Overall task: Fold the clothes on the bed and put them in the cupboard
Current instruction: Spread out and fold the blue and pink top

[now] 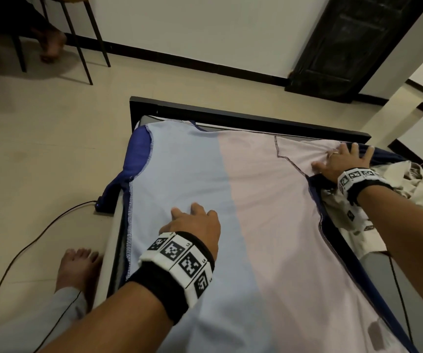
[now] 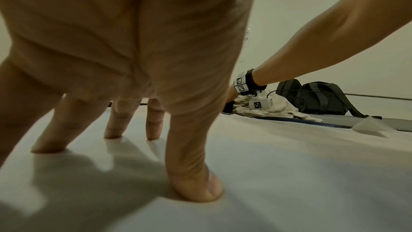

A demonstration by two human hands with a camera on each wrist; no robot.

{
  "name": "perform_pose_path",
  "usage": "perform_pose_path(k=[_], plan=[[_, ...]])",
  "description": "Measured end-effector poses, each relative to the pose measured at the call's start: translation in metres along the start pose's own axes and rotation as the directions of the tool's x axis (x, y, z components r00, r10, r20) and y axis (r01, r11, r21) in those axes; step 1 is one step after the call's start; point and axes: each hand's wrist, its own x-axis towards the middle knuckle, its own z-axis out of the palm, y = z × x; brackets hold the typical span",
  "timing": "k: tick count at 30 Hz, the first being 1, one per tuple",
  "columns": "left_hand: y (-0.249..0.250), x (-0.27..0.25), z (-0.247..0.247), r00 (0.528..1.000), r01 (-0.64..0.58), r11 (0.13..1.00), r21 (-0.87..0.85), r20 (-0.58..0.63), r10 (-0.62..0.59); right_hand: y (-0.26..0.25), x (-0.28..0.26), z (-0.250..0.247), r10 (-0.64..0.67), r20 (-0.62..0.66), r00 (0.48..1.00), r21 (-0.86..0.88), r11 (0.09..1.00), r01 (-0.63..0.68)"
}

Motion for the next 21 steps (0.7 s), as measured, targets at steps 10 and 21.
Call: perform_pose_path(k=[10,21], plan=[[0.006,-0.008,-0.008,1.0,0.014,1.0,0.028,-0.022,-0.013,-0.081,0.015,-0.007,-0.365,0.032,0.931,0.177,0.918,0.354],[-0.028,0.013,-0.038,0.971,-0.15,0.983,-0.104,-0.205,0.126,-0.126,-0.023,-0.031,-0.427,-0.109,0.898,0.13,0.889,0.439]])
